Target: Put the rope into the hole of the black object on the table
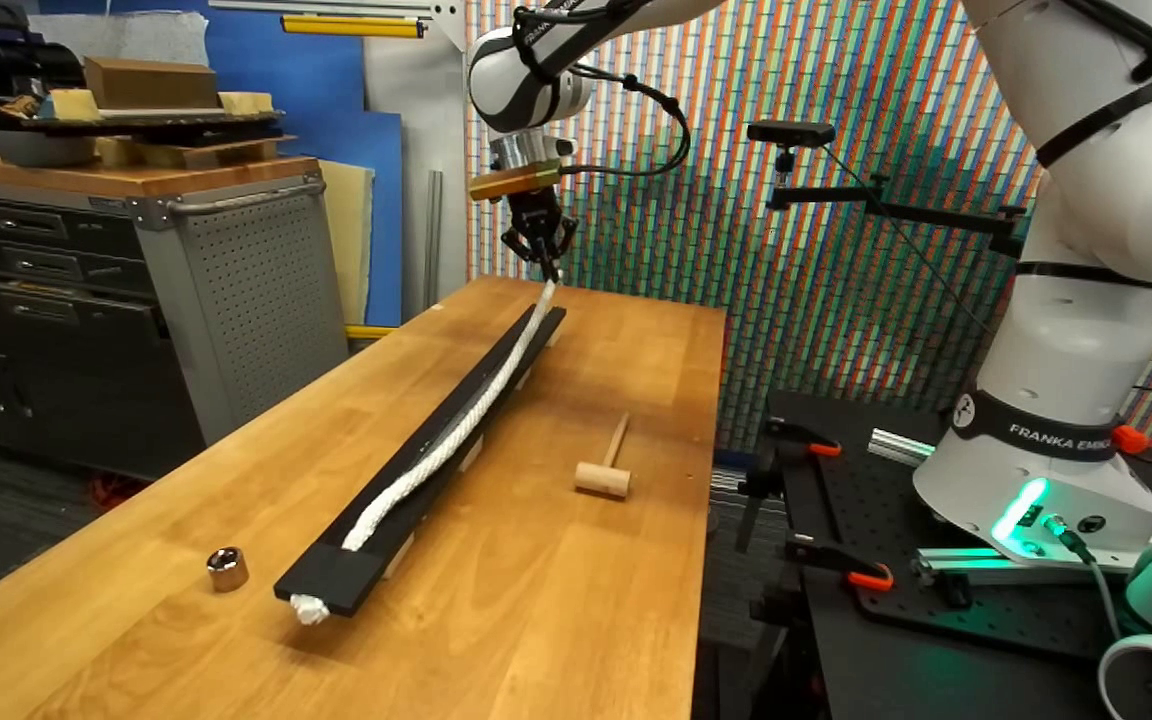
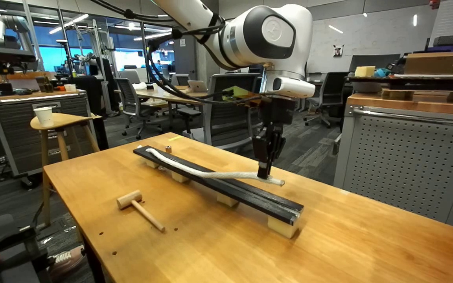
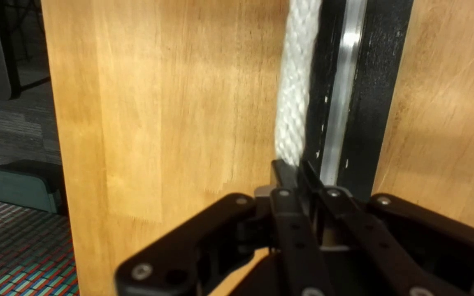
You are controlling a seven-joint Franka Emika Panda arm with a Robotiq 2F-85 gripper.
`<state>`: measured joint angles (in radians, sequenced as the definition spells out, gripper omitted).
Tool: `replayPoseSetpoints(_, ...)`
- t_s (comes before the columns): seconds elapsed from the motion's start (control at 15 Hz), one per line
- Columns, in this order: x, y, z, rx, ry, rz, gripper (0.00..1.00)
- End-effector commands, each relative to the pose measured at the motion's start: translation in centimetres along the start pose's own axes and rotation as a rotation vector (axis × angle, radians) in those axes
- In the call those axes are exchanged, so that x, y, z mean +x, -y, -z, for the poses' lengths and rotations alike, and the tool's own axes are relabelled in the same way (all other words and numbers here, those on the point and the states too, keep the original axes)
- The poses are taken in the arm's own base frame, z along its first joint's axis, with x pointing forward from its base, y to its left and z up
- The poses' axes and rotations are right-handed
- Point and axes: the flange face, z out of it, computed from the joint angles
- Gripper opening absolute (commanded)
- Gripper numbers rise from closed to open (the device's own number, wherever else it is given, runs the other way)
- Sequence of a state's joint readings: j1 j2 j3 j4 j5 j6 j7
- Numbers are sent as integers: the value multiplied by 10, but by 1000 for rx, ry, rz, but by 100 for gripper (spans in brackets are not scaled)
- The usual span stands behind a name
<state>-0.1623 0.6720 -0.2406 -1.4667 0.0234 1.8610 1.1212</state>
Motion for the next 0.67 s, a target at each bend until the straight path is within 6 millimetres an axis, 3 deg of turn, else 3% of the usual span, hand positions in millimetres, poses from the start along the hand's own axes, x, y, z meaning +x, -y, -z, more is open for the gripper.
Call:
replayPoseSetpoints(0.0, -10, 9, -5, -4, -20, 28, 2)
replayPoseSetpoints(0.33, -24, 24, -17, 14, -63, 20, 2)
replayPoseSetpoints(0.6, -15, 33, -28, 39, -142, -5, 2)
